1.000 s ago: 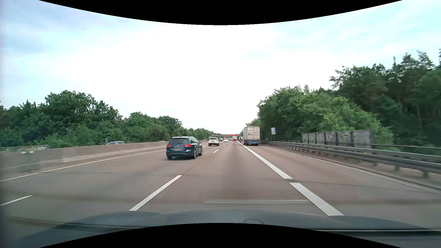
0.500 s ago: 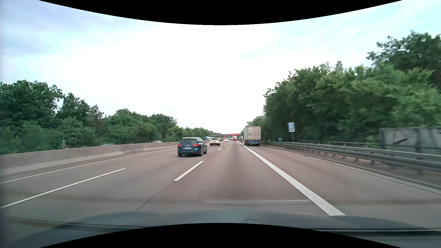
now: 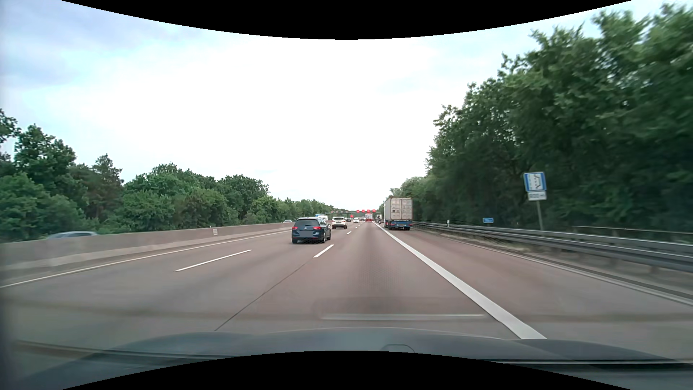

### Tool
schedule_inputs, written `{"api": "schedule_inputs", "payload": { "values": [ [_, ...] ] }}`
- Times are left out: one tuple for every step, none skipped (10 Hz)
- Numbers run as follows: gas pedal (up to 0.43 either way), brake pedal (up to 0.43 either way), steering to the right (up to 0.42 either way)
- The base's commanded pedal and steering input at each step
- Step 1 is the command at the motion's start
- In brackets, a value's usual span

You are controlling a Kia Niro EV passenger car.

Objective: Follow the waypoints while adhering to traffic rules and regulations

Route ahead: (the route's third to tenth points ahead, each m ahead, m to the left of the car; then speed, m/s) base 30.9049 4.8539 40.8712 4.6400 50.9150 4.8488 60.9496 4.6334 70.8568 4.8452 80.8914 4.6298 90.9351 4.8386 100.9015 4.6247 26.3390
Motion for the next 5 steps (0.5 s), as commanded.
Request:
{"api": "schedule_inputs", "payload": {
  "values": [
    [0.177, 0.000, -0.004],
    [0.177, 0.000, -0.004],
    [0.177, 0.000, -0.004],
    [0.177, 0.000, -0.004],
    [0.177, 0.000, -0.004]
  ]
}}
